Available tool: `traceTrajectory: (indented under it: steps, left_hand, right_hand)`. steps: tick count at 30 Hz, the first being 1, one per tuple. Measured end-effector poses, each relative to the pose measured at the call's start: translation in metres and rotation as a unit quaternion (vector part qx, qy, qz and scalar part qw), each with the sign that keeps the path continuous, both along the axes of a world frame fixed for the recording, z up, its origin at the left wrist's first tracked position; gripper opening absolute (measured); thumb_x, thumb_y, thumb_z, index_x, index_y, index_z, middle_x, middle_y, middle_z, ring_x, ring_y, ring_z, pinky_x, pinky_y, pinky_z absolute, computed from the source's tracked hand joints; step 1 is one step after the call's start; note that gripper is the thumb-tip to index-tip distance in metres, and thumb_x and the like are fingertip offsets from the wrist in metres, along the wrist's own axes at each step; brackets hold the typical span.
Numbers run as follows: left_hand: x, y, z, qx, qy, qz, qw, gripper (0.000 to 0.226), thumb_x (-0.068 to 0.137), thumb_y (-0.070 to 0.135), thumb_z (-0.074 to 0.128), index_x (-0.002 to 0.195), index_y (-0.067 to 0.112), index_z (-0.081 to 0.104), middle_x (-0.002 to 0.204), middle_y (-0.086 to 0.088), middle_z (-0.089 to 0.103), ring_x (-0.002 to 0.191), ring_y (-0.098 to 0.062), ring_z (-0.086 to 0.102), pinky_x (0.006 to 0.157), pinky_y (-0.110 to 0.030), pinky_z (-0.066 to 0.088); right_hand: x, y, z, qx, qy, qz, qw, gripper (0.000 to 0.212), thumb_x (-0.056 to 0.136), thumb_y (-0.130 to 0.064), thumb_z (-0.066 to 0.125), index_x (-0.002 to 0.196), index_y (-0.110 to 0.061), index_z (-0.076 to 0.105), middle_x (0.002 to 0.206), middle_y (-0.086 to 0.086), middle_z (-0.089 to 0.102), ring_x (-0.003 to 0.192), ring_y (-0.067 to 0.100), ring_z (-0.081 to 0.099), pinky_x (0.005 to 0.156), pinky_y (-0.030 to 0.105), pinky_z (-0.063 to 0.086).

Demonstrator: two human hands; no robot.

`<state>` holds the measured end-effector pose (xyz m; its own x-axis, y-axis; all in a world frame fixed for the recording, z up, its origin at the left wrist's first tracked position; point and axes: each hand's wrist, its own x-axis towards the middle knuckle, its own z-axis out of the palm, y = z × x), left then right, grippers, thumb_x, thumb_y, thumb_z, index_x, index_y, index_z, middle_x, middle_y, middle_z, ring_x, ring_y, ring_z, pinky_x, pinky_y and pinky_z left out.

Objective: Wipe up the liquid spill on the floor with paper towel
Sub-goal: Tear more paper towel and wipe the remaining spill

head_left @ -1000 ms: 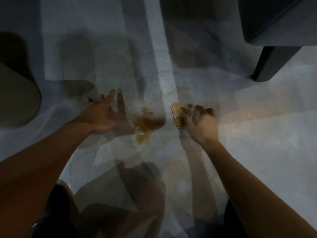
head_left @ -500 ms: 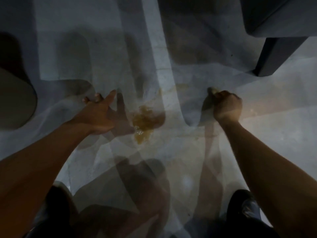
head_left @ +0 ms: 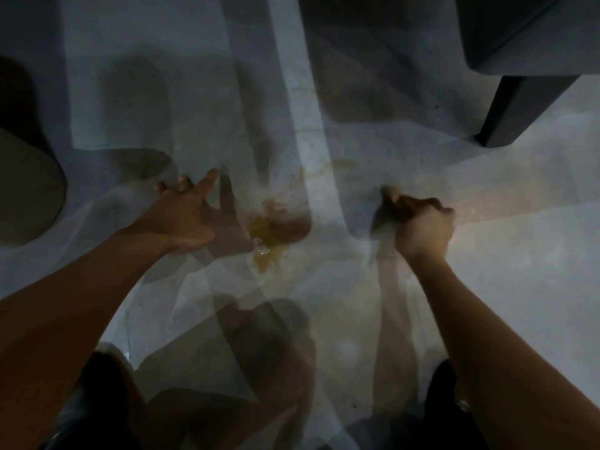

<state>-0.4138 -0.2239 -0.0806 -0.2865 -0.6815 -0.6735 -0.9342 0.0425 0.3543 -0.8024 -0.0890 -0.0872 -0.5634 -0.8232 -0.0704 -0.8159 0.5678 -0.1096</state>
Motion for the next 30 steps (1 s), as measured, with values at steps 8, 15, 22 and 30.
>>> traceTrajectory:
  steps: [8, 15, 22, 30]
  left_hand:
    - [-0.004, 0.001, 0.001, -0.007, -0.008, -0.009, 1.000, 0.114, 0.058, 0.039, 0.048, 0.156, 0.052, -0.008, 0.167, -0.017, 0.014, 0.148, -0.056, 0.011, 0.115, -0.058, 0.033]
    - [-0.002, -0.001, -0.003, 0.001, 0.002, -0.011, 1.000, 0.115, 0.060, 0.044, 0.053, 0.156, 0.051, -0.010, 0.162, -0.023, 0.025, 0.145, -0.059, 0.016, 0.117, -0.058, 0.030]
    - [-0.002, -0.006, -0.008, 0.026, 0.032, 0.000, 0.999, 0.114, 0.058, 0.040, 0.052, 0.148, 0.060, -0.017, 0.164, -0.030, 0.007, 0.144, -0.065, 0.005, 0.111, -0.067, 0.033]
    - [0.002, -0.007, -0.007, 0.032, 0.042, 0.009, 0.999, 0.119, 0.059, 0.042, 0.050, 0.152, 0.047, -0.025, 0.167, -0.023, 0.007, 0.148, -0.058, -0.002, 0.121, -0.061, 0.015]
  right_hand:
    - [0.153, 0.076, -0.002, -0.007, -0.118, 0.016, 0.993, 0.020, 0.100, -0.034, 0.053, 0.106, -0.018, 0.064, 0.098, 0.002, 0.063, 0.084, 0.009, 0.061, 0.072, 0.025, 0.043]
    - [0.089, 0.001, 0.009, -0.076, -0.128, -0.044, 0.988, 0.031, 0.079, -0.012, 0.061, 0.100, -0.025, 0.080, 0.096, 0.005, 0.077, 0.089, 0.014, 0.068, 0.079, -0.001, 0.035]
    - [0.066, -0.129, -0.003, -0.059, -0.125, -0.130, 0.982, 0.018, 0.086, -0.024, 0.069, 0.094, -0.009, 0.076, 0.099, 0.012, 0.073, 0.098, 0.030, 0.066, 0.077, 0.031, 0.047]
    - [0.155, -0.147, 0.006, -0.069, -0.234, 0.204, 0.948, 0.012, 0.089, -0.016, 0.066, 0.086, -0.019, 0.077, 0.090, -0.004, 0.073, 0.082, 0.016, 0.068, 0.079, 0.028, 0.053]
